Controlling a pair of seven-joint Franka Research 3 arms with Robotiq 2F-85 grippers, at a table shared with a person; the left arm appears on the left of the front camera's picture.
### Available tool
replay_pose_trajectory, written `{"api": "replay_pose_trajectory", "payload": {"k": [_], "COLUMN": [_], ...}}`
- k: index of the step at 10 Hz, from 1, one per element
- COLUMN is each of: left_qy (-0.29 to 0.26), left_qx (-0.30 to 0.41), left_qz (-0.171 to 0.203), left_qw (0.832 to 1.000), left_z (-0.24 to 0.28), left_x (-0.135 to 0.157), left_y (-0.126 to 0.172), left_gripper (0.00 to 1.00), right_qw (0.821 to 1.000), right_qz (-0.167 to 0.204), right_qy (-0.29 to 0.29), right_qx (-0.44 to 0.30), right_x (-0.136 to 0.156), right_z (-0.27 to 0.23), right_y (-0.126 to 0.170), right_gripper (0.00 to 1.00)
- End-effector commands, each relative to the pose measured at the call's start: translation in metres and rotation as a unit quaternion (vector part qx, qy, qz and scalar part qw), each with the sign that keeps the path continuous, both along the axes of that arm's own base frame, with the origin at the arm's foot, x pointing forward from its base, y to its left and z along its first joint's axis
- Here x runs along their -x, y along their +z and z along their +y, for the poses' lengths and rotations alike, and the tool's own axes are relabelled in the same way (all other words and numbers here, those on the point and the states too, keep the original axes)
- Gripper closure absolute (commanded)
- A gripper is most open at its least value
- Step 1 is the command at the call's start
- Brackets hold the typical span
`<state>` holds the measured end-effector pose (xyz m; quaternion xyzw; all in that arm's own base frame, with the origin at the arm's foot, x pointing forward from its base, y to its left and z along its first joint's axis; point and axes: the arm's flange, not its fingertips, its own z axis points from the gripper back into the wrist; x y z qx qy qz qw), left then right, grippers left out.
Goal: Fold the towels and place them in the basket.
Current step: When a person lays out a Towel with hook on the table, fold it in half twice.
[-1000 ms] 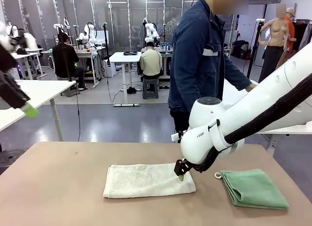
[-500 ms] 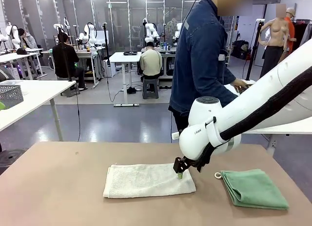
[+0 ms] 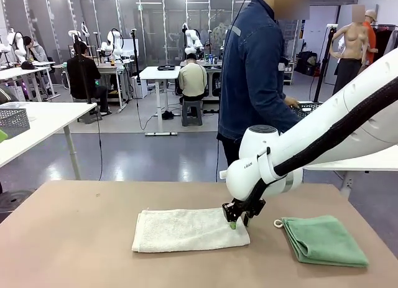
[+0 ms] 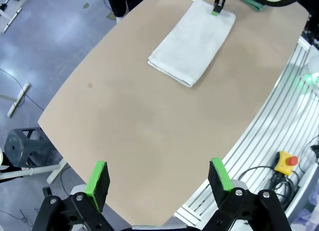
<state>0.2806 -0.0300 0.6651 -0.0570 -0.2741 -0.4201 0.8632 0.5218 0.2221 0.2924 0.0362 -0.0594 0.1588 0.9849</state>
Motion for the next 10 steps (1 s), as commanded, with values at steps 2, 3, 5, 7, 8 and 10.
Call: {"api": "replay_pose_trajectory", "payload": {"k": [2,3,5,7,8,10], "left_qy": [0.003,0.003,0.003,0.003,0.003,0.003], "left_qx": [0.003,0.003,0.003,0.003,0.003,0.003], "left_qz": [-0.001,-0.001,-0.001,-0.001,-0.001,-0.001], "left_qw": [1.0,1.0,1.0,1.0,1.0,1.0], "left_z": [0.001,0.001,0.001,0.001,0.001,0.001], "left_x": [-0.002,-0.002,-0.002,-0.002,-0.002,-0.002], "left_y": [0.0,0.0,0.0,0.0,0.0,0.0], "left_gripper": [0.0,0.0,0.0,0.0,0.0,0.0], "right_qw": [0.999,0.999,0.999,0.999,0.999,1.0], "right_qz": [0.029,0.028,0.024,0.026,0.029,0.019], "right_qy": [-0.021,-0.023,-0.029,-0.031,-0.014,-0.016], "right_qx": [-0.007,-0.009,-0.018,-0.025,-0.014,-0.017], "right_x": [-0.003,-0.001,0.003,0.011,0.015,0.001], "right_z": [0.01,0.011,0.012,0.014,0.014,0.01], "right_y": [-0.009,-0.009,-0.009,-0.009,-0.016,0.002], "right_gripper": [1.0,1.0,1.0,1.0,1.0,1.0]}}
